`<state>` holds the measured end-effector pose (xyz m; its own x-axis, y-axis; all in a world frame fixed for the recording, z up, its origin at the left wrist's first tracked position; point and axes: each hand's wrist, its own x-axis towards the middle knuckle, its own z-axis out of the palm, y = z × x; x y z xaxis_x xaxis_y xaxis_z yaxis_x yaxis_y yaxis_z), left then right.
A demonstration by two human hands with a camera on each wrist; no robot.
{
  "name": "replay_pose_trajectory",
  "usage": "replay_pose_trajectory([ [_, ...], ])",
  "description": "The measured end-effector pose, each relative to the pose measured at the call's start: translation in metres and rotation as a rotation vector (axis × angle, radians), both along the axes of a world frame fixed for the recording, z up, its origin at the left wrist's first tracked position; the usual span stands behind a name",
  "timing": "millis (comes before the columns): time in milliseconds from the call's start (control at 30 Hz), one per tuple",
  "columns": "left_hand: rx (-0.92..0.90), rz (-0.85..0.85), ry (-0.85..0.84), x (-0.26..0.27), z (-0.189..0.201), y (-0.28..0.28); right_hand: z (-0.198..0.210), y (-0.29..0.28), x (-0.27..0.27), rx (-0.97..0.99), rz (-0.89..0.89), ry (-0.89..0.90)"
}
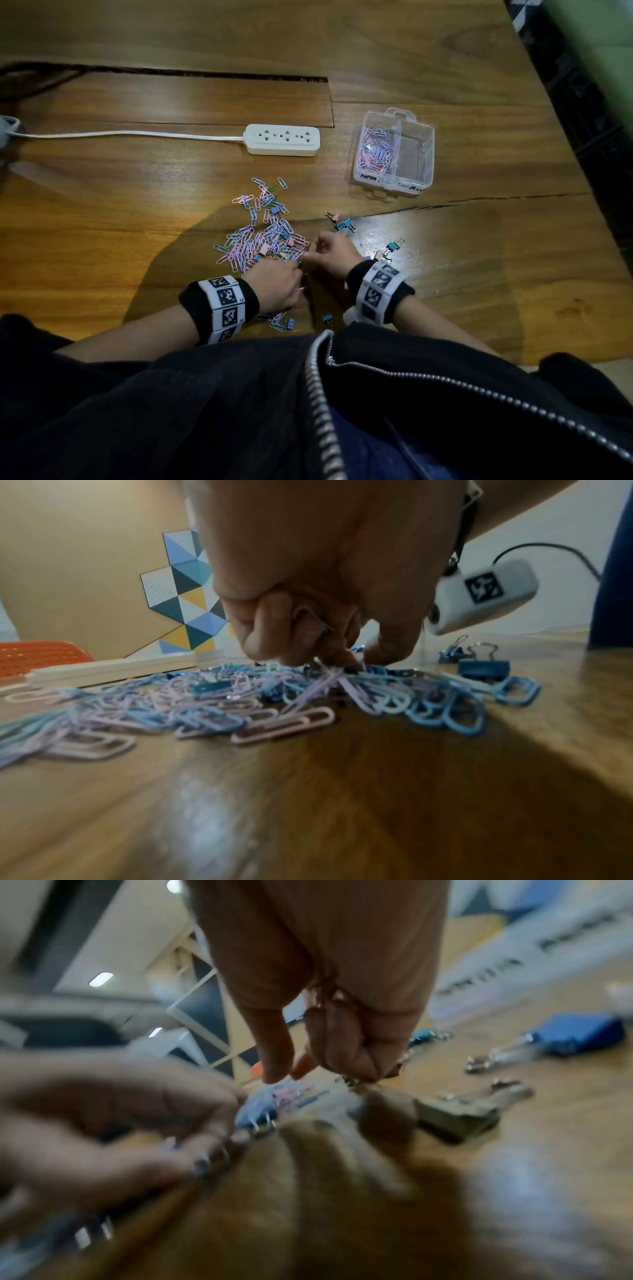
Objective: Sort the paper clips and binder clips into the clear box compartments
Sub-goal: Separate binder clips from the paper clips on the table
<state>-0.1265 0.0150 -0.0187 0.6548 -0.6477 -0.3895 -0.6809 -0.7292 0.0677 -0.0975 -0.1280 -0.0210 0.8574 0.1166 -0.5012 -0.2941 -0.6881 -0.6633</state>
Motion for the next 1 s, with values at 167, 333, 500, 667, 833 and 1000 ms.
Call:
replay_pose_trajectory([
  [167, -0.365, 0.363, 0.3, 0.008, -0.005, 0.011, -0.007, 0.005, -0.003, -0.253, 0.182, -0.13],
  [333, -1.127, 1.027, 1.019, 0.024, 0.003, 0.026, -0.001, -0.002, -0.007, -0.285, 0.29, 0.003],
  [500, -1.314, 1.09, 1.204, 0.027, 0.004, 0.024, 0.015, -0.019, -0.022, 0.286, -0.054, 0.089],
  [667, -1.029, 1.174, 1.079, 0.034, 0.002, 0.016, 0.012, -0.041, -0.025, 0.774, -0.323, 0.243],
  [833, -0.52, 0.639, 0.446, 0.036, 0.008, 0.013, 0.013, -0.051, -0.025, 0.868, -0.447, 0.326],
  [1000, -0.251, 0.381, 0.243, 0.042, 0.005, 0.011, 0.016, -0.043, -0.03, 0.648, -0.363, 0.412],
])
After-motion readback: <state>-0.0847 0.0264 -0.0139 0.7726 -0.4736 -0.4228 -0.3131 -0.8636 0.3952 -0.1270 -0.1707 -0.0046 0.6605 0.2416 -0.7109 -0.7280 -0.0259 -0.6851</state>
